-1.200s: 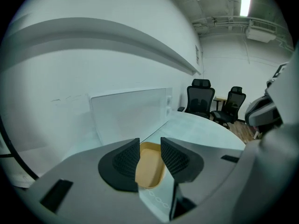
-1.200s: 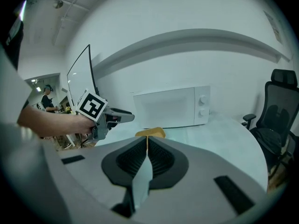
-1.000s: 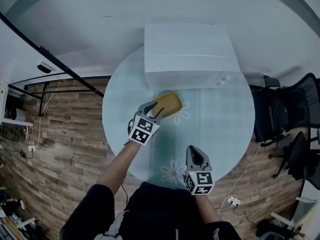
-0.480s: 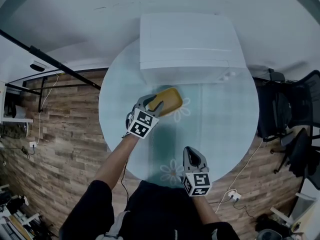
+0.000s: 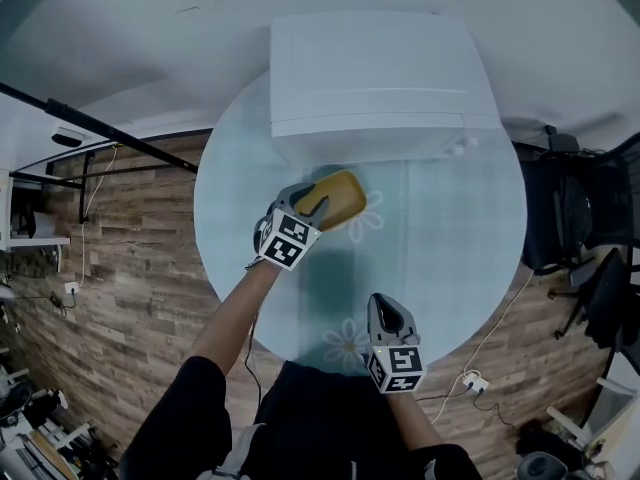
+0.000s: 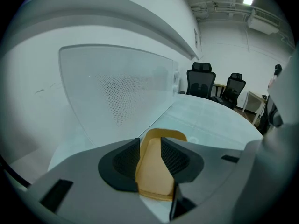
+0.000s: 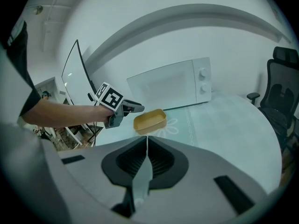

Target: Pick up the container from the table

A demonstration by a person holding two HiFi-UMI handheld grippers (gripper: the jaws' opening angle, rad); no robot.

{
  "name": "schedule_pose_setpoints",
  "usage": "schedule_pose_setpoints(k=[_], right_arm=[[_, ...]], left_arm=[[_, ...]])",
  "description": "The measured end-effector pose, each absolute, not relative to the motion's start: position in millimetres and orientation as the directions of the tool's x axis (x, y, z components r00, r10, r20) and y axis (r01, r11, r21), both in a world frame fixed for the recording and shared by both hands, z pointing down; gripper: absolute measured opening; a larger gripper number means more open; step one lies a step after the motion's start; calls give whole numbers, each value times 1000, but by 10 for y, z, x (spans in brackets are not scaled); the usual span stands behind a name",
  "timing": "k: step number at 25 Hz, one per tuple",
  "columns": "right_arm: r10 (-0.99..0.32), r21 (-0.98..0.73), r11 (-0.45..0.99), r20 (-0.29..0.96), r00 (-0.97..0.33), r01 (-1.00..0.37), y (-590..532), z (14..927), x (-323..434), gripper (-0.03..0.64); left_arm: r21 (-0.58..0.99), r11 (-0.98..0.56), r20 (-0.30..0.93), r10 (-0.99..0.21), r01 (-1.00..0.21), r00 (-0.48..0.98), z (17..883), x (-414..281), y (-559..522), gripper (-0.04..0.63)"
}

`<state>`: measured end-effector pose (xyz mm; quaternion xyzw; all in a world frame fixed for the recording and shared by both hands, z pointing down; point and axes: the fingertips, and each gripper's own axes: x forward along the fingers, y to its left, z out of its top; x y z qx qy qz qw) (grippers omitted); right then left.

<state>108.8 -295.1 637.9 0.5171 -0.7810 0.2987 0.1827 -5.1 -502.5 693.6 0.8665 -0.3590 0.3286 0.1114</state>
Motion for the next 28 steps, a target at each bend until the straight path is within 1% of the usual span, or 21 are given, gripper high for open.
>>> schedule_pose_setpoints(k=[9, 16, 22, 28], right_arm=[[-678, -295, 285, 611, -409, -912, -2978, 6505, 1097, 26], [-671, -299, 281, 618, -410, -912, -3027, 6561, 1113, 26], [-670, -298, 271, 624, -402, -915, -3042, 6595, 1152, 26], [-671, -306, 257, 627, -397, -917, -3040, 6605, 1177, 26]], left_arm=[[-58, -744, 700, -506, -665, 505, 7175, -79, -5179, 129], [-47, -750, 721, -482, -659, 497, 7323, -95, -5272, 129], [-45, -776, 763, -433, -630, 480, 7522, -94, -5336, 129], [-16, -782, 777, -402, -623, 484, 7648, -93, -5374, 129]])
